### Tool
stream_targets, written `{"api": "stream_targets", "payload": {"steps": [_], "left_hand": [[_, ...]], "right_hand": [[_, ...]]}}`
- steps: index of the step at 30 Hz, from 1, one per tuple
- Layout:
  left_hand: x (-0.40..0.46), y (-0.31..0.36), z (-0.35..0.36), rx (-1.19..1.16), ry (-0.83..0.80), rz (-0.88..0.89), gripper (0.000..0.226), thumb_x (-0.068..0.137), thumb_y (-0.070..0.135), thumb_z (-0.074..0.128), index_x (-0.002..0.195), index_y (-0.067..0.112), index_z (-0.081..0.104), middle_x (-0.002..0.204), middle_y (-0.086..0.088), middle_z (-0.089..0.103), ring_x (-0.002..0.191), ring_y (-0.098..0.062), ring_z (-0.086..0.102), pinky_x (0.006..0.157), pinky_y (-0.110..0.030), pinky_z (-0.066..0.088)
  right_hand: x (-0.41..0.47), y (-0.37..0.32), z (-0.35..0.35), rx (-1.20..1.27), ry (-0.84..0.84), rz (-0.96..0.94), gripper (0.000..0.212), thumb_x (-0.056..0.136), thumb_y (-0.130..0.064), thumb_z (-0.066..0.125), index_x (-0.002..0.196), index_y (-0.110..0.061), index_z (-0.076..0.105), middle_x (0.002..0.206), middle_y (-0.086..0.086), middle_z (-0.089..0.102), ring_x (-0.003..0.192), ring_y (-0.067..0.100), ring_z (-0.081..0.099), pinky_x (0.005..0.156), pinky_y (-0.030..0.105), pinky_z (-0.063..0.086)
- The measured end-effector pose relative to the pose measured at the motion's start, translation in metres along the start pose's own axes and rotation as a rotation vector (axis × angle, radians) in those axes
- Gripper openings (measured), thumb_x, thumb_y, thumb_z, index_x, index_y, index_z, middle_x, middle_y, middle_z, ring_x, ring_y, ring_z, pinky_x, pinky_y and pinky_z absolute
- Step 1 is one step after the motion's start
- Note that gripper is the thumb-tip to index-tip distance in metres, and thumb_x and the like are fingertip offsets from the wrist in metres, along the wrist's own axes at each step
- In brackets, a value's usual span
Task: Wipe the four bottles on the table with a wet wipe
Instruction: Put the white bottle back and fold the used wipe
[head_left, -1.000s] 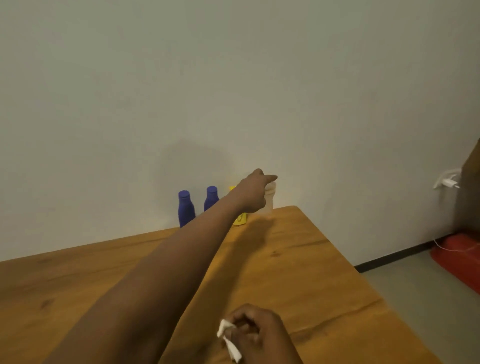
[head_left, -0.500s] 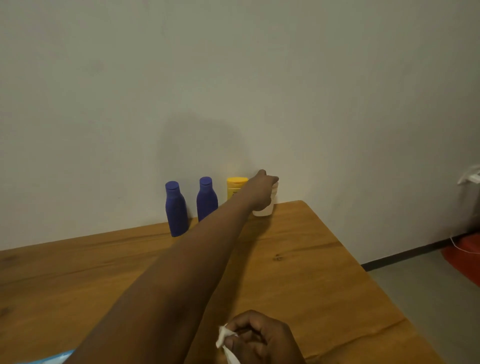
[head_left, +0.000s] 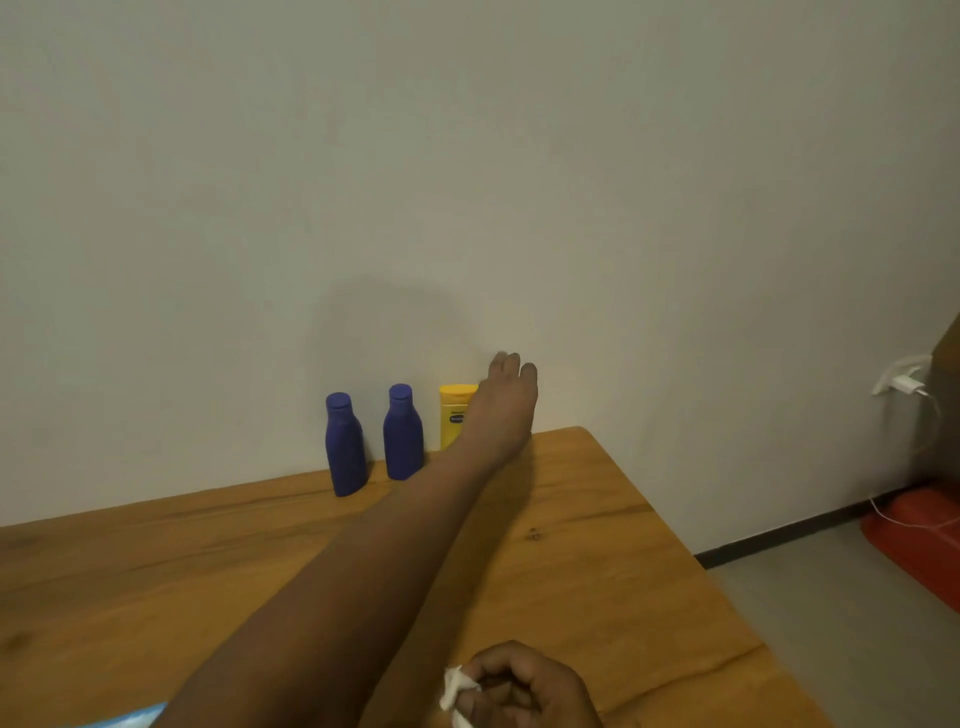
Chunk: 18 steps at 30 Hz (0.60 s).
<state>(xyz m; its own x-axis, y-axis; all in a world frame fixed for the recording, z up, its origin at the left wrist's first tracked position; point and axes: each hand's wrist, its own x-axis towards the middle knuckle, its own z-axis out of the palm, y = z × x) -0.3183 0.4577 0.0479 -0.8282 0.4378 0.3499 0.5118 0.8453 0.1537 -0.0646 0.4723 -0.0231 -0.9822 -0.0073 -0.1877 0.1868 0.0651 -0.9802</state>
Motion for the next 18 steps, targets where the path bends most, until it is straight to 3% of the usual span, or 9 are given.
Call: {"api": "stream_targets", "payload": {"steps": [2, 6, 9, 12, 13, 16, 18], "left_hand": [[-0.033, 0.005, -0.018, -0.154, 0.055, -0.021, 0.059, 0.094, 0.003, 0.061, 0.149, 0.008, 0.039, 0.158, -0.011, 0.033, 0.149, -0.027, 0.026, 0.110, -0.035, 0.041], [-0.137, 0.005, -0.057, -0.449, 0.164, -0.120, 0.048, 0.094, 0.019, 0.067, 0.139, 0.018, 0.052, 0.139, 0.002, 0.055, 0.127, -0.013, 0.052, 0.106, -0.026, 0.044], [-0.222, 0.002, -0.089, -0.610, 0.208, -0.205, 0.035, 0.091, 0.022, 0.071, 0.125, 0.019, 0.064, 0.120, 0.008, 0.065, 0.112, -0.004, 0.060, 0.092, -0.025, 0.056], [-0.284, -0.011, -0.116, -0.724, 0.262, -0.393, 0.017, 0.091, 0.024, 0.071, 0.108, 0.021, 0.071, 0.102, 0.014, 0.069, 0.099, -0.001, 0.065, 0.075, -0.013, 0.053], [-0.299, -0.016, -0.124, -0.760, 0.260, -0.454, 0.013, 0.091, 0.025, 0.071, 0.103, 0.021, 0.073, 0.099, 0.013, 0.071, 0.095, -0.004, 0.068, 0.075, -0.015, 0.054], [-0.329, -0.026, -0.148, -0.921, 0.063, -0.581, 0.018, 0.092, 0.027, 0.071, 0.108, 0.019, 0.072, 0.105, 0.004, 0.071, 0.095, -0.016, 0.070, 0.081, -0.037, 0.062], [-0.340, -0.030, -0.165, -1.047, -0.048, -0.610, 0.023, 0.094, 0.021, 0.069, 0.116, 0.015, 0.069, 0.110, -0.004, 0.070, 0.098, -0.020, 0.070, 0.081, -0.037, 0.063]], "right_hand": [[-0.002, 0.002, -0.007, 0.090, 0.085, 0.036, 0.021, 0.077, 0.001, 0.080, 0.066, -0.016, 0.075, 0.061, 0.002, 0.070, 0.062, 0.013, 0.062, 0.060, 0.016, 0.050], [-0.018, -0.015, 0.014, 0.029, 0.088, -0.009, 0.010, 0.083, -0.003, 0.074, 0.081, -0.012, 0.075, 0.073, 0.002, 0.072, 0.071, 0.015, 0.062, 0.061, 0.018, 0.049], [-0.041, -0.021, 0.030, -0.057, 0.027, -0.080, 0.006, 0.089, -0.015, 0.070, 0.092, -0.017, 0.075, 0.085, 0.001, 0.076, 0.080, 0.011, 0.071, 0.069, 0.021, 0.053], [-0.059, -0.029, 0.048, -0.036, 0.054, -0.106, 0.010, 0.093, -0.020, 0.067, 0.092, -0.015, 0.076, 0.086, 0.003, 0.078, 0.082, 0.016, 0.073, 0.069, 0.027, 0.056], [-0.064, -0.034, 0.053, -0.019, 0.077, -0.107, 0.012, 0.093, -0.023, 0.068, 0.092, -0.015, 0.076, 0.085, 0.004, 0.078, 0.080, 0.016, 0.073, 0.068, 0.028, 0.056], [-0.074, -0.053, 0.065, -0.004, 0.130, -0.083, 0.018, 0.093, -0.027, 0.067, 0.093, -0.011, 0.076, 0.084, 0.005, 0.077, 0.073, 0.013, 0.069, 0.061, 0.024, 0.053], [-0.076, -0.068, 0.074, 0.033, 0.138, -0.060, 0.020, 0.094, -0.024, 0.066, 0.101, -0.006, 0.073, 0.092, 0.010, 0.075, 0.077, 0.015, 0.069, 0.060, 0.023, 0.054]]}}
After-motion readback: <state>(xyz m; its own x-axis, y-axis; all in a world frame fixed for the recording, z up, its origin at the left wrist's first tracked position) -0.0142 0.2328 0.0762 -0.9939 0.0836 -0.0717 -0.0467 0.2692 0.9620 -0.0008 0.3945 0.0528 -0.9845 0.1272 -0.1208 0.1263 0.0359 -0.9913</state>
